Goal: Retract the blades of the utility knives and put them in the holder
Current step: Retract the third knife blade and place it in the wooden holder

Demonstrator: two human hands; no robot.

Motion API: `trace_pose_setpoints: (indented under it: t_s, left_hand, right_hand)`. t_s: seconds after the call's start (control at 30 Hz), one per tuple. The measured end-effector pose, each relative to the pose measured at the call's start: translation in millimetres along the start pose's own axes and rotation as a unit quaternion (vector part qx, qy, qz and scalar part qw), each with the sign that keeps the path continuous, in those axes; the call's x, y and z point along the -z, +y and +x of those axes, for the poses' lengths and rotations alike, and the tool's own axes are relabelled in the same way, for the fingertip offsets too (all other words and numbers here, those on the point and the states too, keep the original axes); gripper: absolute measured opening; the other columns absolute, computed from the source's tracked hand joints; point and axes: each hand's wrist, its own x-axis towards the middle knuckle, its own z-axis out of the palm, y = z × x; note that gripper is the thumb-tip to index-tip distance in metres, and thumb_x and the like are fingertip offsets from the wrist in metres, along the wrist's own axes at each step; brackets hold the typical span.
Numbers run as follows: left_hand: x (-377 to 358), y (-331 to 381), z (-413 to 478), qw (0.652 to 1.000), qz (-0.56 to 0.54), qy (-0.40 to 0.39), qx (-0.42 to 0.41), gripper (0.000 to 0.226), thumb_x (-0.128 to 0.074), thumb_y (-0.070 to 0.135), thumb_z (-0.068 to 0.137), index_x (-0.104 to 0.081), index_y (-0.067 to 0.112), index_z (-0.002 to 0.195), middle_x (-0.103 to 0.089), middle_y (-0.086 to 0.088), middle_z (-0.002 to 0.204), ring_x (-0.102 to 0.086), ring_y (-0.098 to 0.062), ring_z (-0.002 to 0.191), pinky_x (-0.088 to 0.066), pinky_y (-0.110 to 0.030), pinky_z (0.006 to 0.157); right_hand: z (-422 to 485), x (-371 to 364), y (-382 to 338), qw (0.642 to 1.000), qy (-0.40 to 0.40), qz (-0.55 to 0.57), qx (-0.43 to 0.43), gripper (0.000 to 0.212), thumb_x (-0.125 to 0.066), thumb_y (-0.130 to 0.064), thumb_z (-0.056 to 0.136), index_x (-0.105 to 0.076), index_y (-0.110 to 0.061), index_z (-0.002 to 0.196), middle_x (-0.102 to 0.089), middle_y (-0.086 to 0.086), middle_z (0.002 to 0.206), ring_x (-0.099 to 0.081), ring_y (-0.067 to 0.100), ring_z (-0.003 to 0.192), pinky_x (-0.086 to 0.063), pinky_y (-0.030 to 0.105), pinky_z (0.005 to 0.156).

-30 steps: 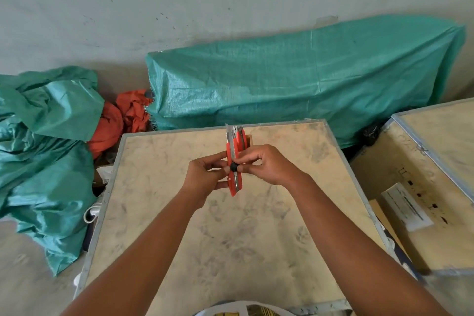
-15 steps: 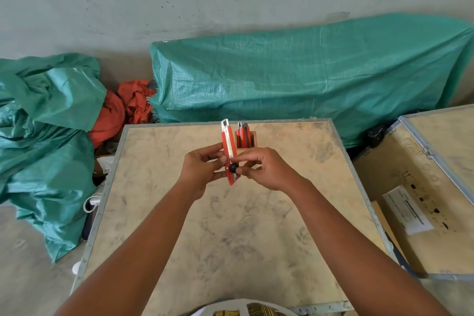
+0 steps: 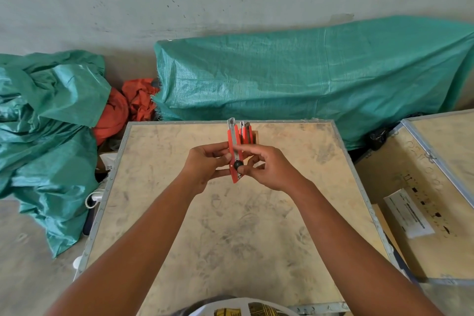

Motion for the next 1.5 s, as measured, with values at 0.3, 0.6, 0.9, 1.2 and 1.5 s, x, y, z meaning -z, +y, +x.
trace_pose_setpoints:
  t_s: [0.3, 0.6, 0.9, 1.2, 1.5]
  left_hand:
    - [-7, 5, 1, 1.0, 0.011, -0.008, -0.007, 0.031, -0.068, -0.004, 0.087, -0.072, 0.004, 0.117, -0.076, -0.017, 0.105, -0.076, -0.029, 0.09, -0.064, -0.043, 0.07]
    - [-8, 5, 2, 1.0, 0.02, -0.011, -0.009, 0.032, -0.069, -0.004, 0.086, -0.072, 0.003, 0.117, -0.076, -0.017, 0.107, -0.075, -0.031, 0.092, -0.063, -0.04, 0.067]
    - [-8, 1, 11, 0.998, 0.055, -0.031, 0.002, 0.031, -0.068, -0.007, 0.086, -0.074, 0.006, 0.114, -0.077, -0.013, 0.098, -0.076, -0.027, 0.087, -0.064, -0.043, 0.073]
    - [-21, 7, 56, 0.994, 0.093, -0.052, -0.033, 0.033, -0.068, -0.003, 0.089, -0.07, 0.008, 0.12, -0.074, -0.011, 0.113, -0.073, -0.028, 0.101, -0.062, -0.046, 0.081]
    - [-15, -19, 153, 0.914, 0.395, 0.011, -0.087, 0.092, -0.083, 0.023, 0.078, -0.031, 0.019, 0.154, -0.04, -0.005, 0.157, -0.043, -0.027, 0.14, -0.042, -0.047, 0.11]
  right_hand:
    - [-4, -2, 2, 0.998, 0.055, 0.034, -0.01, 0.034, -0.086, -0.025, 0.079, -0.072, -0.022, 0.109, -0.072, -0.014, 0.097, -0.066, 0.004, 0.078, -0.053, 0.016, 0.064]
    - [-6, -5, 3, 0.996, 0.082, 0.012, -0.012, 0.026, -0.087, -0.022, 0.077, -0.077, -0.019, 0.101, -0.073, -0.012, 0.098, -0.068, 0.007, 0.081, -0.058, 0.024, 0.072]
    - [5, 1, 14, 0.993, 0.094, 0.072, -0.018, 0.026, -0.074, -0.021, 0.091, -0.074, -0.022, 0.118, -0.074, -0.006, 0.115, -0.071, 0.008, 0.089, -0.061, 0.026, 0.083]
    - [50, 21, 46, 0.98, 0.165, 0.098, -0.049, 0.029, -0.074, -0.002, 0.087, -0.079, -0.023, 0.107, -0.078, -0.004, 0.103, -0.074, 0.013, 0.087, -0.06, 0.029, 0.079]
    - [113, 25, 96, 0.961, 0.267, 0.011, -0.072, 0.022, -0.074, -0.003, 0.087, -0.08, -0.018, 0.102, -0.079, -0.002, 0.102, -0.074, 0.011, 0.083, -0.052, 0.007, 0.073]
